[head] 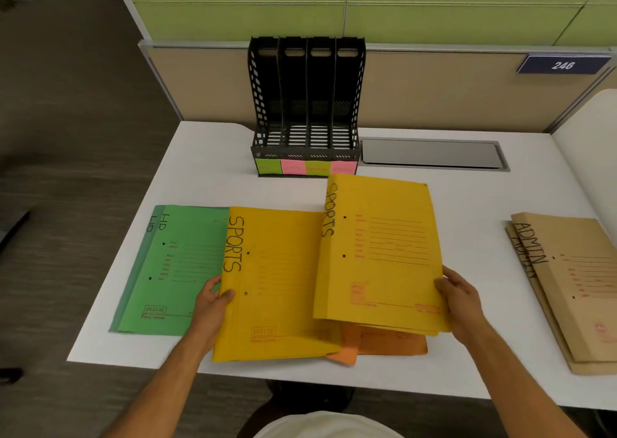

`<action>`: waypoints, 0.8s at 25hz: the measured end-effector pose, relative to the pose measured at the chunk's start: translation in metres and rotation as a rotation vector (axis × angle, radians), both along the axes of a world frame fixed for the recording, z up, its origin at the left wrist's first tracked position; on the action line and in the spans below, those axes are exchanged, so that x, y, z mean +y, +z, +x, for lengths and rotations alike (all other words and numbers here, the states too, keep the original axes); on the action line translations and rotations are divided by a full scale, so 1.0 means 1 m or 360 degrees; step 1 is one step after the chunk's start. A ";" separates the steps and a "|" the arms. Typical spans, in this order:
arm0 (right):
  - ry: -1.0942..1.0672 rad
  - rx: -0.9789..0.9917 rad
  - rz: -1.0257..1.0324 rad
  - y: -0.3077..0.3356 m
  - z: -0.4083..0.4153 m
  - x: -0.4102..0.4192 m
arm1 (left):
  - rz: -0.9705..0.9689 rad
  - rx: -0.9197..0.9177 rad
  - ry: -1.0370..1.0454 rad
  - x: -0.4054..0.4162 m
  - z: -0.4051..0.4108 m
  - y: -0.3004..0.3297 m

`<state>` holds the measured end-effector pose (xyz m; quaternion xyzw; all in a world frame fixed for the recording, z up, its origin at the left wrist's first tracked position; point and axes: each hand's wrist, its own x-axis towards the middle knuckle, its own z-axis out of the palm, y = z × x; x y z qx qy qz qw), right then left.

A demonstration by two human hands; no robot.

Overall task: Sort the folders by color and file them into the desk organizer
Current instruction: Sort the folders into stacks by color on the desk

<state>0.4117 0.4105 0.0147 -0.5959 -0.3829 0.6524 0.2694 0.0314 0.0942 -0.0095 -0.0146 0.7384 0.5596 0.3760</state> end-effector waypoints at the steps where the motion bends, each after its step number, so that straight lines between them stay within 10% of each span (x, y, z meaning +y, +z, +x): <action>1: 0.0040 0.0039 -0.0025 -0.003 -0.014 -0.009 | -0.0004 -0.0011 -0.0002 0.003 0.003 0.000; 20: 0.0648 -0.0231 -0.0068 -0.021 -0.113 -0.099 | 0.0045 -0.0101 -0.0109 0.008 0.007 0.000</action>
